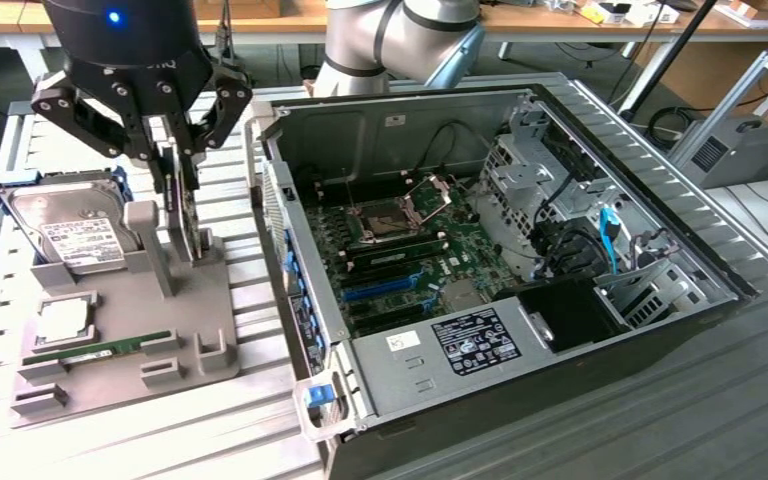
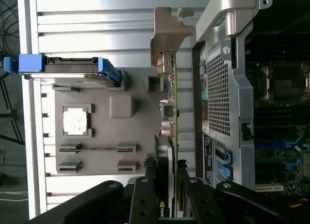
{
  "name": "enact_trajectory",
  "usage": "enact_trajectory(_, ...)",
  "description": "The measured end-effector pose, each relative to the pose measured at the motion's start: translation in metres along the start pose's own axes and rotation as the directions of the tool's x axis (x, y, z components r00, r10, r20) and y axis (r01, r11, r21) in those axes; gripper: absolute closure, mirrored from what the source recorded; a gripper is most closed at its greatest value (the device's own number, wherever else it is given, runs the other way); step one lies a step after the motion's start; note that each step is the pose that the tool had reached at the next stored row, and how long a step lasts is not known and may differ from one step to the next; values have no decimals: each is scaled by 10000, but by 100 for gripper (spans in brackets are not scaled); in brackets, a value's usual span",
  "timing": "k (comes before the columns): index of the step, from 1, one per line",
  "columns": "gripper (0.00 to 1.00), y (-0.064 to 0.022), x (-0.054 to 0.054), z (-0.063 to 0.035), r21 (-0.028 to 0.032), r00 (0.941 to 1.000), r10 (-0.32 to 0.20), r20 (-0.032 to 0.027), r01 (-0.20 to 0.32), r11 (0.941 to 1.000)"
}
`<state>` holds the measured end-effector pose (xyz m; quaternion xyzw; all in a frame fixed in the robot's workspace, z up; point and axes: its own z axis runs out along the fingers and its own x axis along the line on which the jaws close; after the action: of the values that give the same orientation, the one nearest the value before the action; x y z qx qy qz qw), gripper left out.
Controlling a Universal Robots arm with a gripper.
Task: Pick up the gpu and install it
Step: 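Pick up the gpu and move the gpu toward the slot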
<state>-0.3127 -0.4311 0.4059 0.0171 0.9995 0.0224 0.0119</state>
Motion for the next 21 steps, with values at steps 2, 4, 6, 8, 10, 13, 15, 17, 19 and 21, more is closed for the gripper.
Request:
enact_trajectory(2,73,1,0,-24,-1,10000,1,1,-1,10000)
enact_trajectory(4,73,1,0,-24,-1,10000,0,1,0,10000)
enact_trajectory(6,73,1,0,-25,0,10000,0,0,0,10000)
enact_trajectory(8,73,2,0,-25,0,10000,1,0,-1,10000)
enact_trajectory(10,73,1,0,-25,0,10000,1,0,-1,10000)
enact_trajectory(13,73,1,0,-25,0,10000,1,0,-1,10000)
enact_trajectory(15,73,1,0,-26,0,10000,1,1,-1,10000)
enact_trajectory(17,73,2,-1,-42,1,10000,0,-2,0,10000)
enact_trajectory(19,73,4,-2,-77,1,10000,1,-1,-1,10000)
enact_trajectory(21,73,6,-3,-131,0,10000,1,0,-1,10000)
